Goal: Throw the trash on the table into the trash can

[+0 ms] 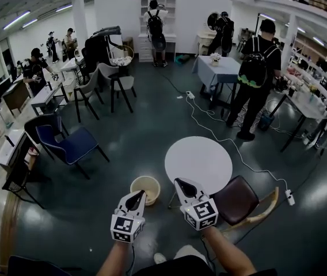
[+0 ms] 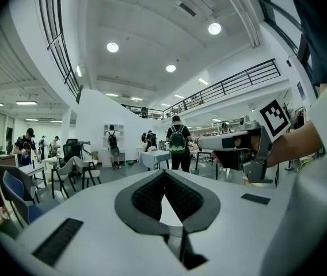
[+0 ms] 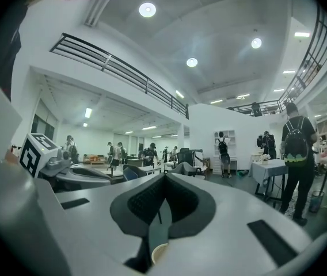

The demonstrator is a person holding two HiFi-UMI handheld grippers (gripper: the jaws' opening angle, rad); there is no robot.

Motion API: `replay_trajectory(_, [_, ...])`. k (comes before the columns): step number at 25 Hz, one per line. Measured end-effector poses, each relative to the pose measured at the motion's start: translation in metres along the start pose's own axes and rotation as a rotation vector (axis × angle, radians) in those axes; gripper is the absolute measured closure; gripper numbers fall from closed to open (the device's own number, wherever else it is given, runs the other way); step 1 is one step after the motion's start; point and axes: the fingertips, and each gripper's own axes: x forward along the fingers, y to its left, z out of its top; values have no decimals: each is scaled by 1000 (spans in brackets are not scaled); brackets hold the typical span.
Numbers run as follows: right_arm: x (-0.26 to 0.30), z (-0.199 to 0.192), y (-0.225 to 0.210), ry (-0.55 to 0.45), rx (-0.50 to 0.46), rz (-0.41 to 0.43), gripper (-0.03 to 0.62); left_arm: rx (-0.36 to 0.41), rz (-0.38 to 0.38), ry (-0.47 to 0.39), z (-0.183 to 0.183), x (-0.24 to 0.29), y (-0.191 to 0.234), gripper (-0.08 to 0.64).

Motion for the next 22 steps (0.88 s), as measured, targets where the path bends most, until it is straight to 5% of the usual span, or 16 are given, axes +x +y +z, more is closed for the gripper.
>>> replay_trajectory(22, [-30, 14, -3, 6, -19, 65, 574, -16, 15, -24, 20, 0, -36, 551])
